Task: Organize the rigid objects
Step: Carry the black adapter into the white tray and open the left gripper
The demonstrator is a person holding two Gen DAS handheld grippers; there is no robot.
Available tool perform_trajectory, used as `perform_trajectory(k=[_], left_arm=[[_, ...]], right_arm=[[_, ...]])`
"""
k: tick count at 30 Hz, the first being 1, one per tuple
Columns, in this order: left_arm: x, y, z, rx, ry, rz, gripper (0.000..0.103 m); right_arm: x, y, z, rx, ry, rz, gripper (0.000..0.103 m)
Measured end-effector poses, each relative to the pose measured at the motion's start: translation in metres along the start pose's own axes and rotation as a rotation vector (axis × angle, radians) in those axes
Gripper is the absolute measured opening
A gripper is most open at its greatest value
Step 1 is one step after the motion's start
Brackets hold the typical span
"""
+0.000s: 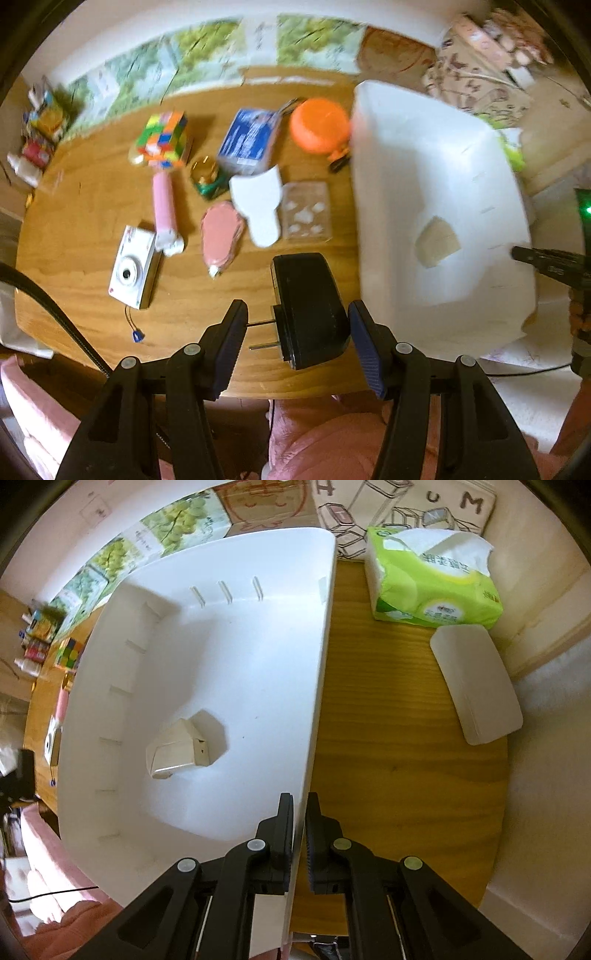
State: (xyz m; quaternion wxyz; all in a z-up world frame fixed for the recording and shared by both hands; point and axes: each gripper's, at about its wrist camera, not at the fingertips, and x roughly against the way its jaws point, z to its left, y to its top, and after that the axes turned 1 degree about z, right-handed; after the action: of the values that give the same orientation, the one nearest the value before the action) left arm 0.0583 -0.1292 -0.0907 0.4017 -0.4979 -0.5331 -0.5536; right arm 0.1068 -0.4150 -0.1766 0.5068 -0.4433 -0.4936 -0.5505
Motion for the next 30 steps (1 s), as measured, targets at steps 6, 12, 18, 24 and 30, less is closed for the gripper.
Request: perform_trajectory(k=[6,12,18,24,30], left_arm=[[0.023,0.005,-0.031,-0.062,0.001,-0.096,0.06],[0.042,0.003,-0.067,-0.135,-0.043,-0.168,0.06],[0.045,0.001,-0.099,-0.193,-0.109,-0.213,0.06],[0.039,0.0,-0.127,-0.257,-0.194,-0.242,0.031],[0.028,0.007,-0.155,-0.31,-0.268,-0.226,0.031]], right_arm=[[0.0,-0.003,0.0,0.026,0.015,-0.004,0.007],[0.001,-0.003,-0.002,0.049,0.024,-0.005,0.008],[-0.001,-0.002,0.001,0.083,0.031,0.013,0.009],[-0.001,-0.002,0.001,0.102,0.048,0.028,0.01],[-0.001,0.0,0.006,0.141,0.038,0.041,0.011]])
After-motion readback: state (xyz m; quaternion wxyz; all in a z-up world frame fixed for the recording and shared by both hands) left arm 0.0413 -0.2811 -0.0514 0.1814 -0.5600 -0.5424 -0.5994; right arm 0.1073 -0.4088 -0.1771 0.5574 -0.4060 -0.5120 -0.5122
